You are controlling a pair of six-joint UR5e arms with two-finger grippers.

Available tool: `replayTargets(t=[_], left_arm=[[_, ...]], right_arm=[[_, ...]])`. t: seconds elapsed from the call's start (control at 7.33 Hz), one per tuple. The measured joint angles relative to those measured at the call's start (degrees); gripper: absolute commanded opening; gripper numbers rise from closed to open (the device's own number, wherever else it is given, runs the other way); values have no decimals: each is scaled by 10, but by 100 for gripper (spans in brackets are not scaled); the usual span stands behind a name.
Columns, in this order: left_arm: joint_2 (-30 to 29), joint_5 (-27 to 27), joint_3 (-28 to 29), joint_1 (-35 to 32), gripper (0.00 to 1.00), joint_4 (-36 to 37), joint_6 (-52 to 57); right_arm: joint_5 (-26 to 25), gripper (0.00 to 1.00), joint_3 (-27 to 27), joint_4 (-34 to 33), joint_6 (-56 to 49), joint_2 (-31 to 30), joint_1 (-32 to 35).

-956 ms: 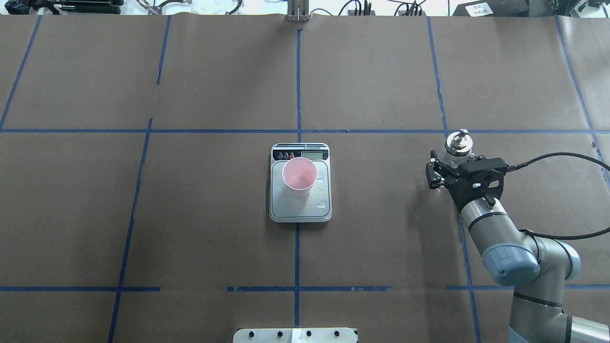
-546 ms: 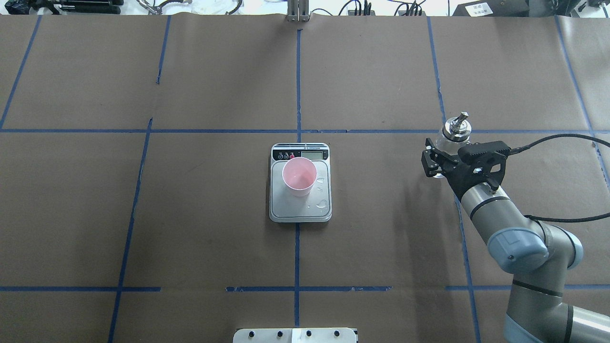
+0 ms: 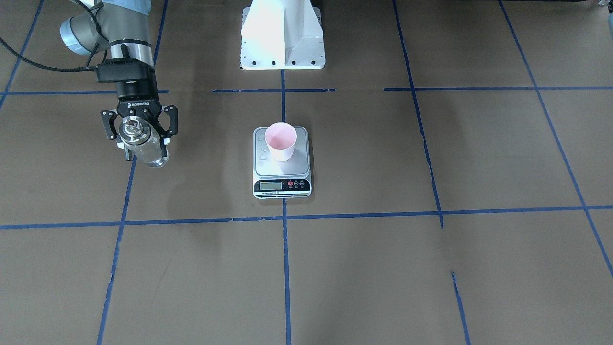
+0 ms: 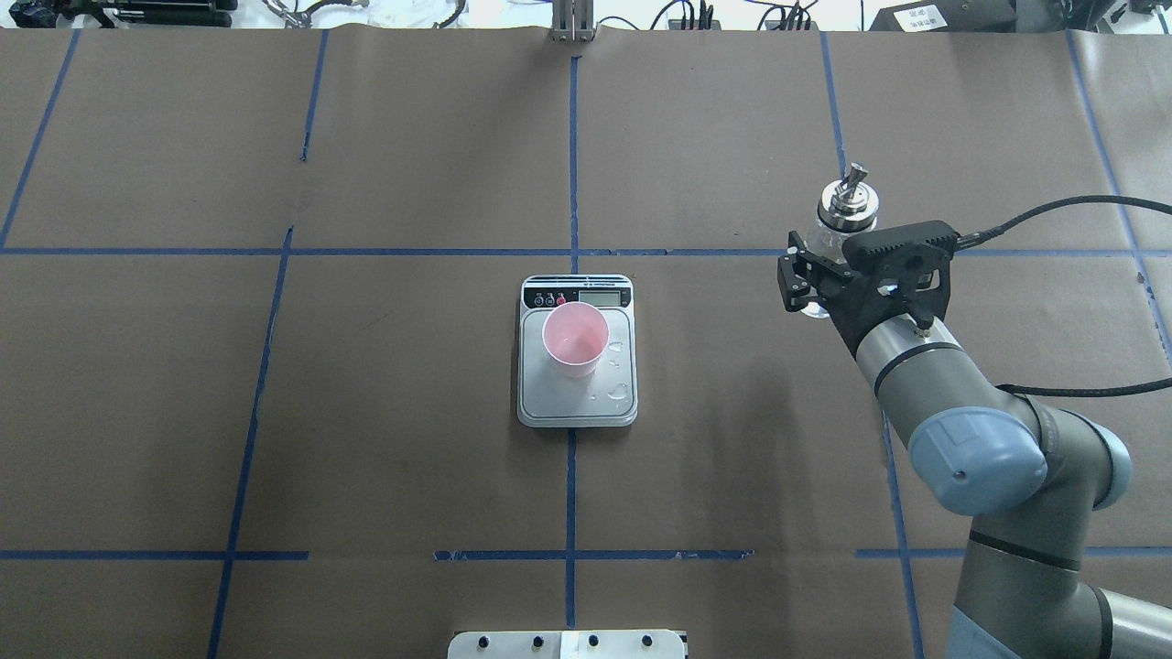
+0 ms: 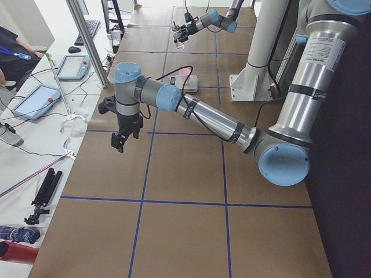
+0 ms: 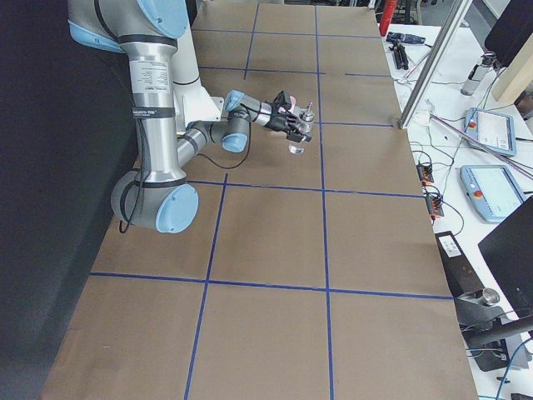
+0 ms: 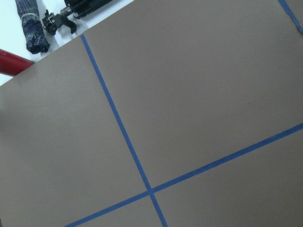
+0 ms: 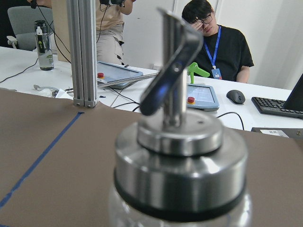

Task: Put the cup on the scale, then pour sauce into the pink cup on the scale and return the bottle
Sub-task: 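Lift the sauce bottle and carry it toward the pink cup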

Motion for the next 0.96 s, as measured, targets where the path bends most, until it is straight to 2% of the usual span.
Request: replayTargets(t=[0.27,0.68,0.96], left_arm=[[0,0,0,-2,100,-1,3],[8,-1,2,-24,100,-2,8],[38,-31,15,-51,100,-7,22]], right_arm=[[-3,0,13,-42,-7,34,-3],[-28,0,6,-57,-154,65,-9],[-30,0,-7,-86,-203,96,-11]])
